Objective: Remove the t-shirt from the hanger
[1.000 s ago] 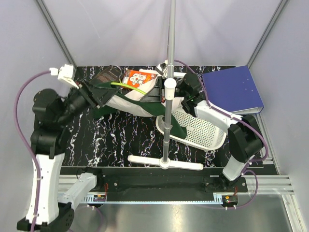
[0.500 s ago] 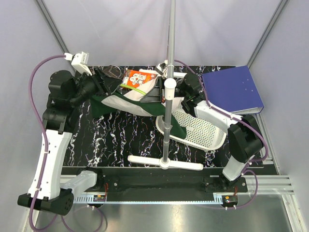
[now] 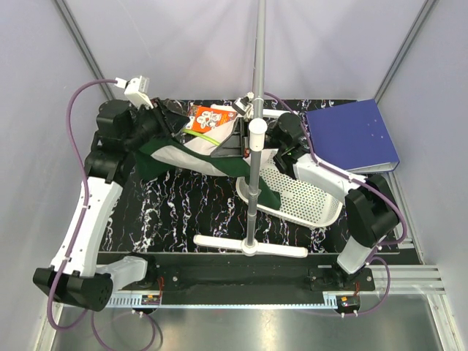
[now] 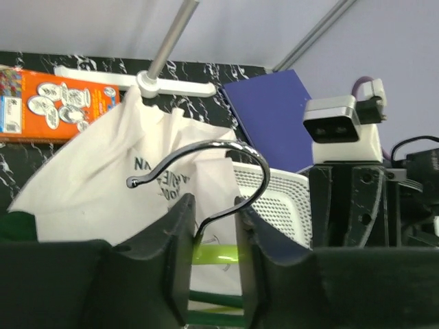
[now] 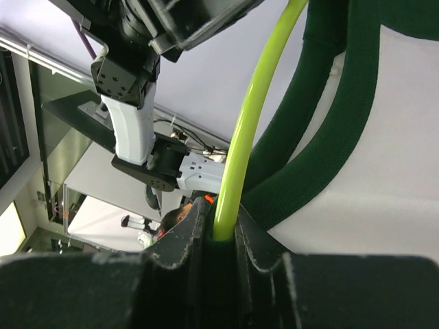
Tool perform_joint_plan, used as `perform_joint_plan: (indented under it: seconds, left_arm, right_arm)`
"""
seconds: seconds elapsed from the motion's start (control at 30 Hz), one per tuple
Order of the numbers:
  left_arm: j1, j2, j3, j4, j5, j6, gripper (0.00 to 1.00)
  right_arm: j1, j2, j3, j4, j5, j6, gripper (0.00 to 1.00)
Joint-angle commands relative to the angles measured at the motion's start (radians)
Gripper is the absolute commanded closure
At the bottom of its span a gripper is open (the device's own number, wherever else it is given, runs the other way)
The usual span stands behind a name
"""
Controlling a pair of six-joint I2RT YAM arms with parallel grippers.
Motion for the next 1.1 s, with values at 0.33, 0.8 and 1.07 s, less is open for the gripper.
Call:
perform_joint_plan:
  seconds: [0.33, 0.8, 1.07]
  left_arm:
    - [-0.058, -0.092, 0.04, 0.025, -0.293, -0.037, 1.0]
    - [-0.06, -0.224, 0.023, -0.007, -0.447, -0.069, 1.0]
    - [-0.06, -0.241, 0.02, 0.025, -0.373, -0.124, 1.0]
  right_arm:
    - [0.016, -0.211, 0.077, -0.733, 0.292, -0.583, 0.47]
    - [-0.039, -0.52, -0.099, -0.958, 0.493, -0.893, 0.16]
    - [-0.039, -0.663, -0.238, -0.872, 0.618, -0.964, 0.24]
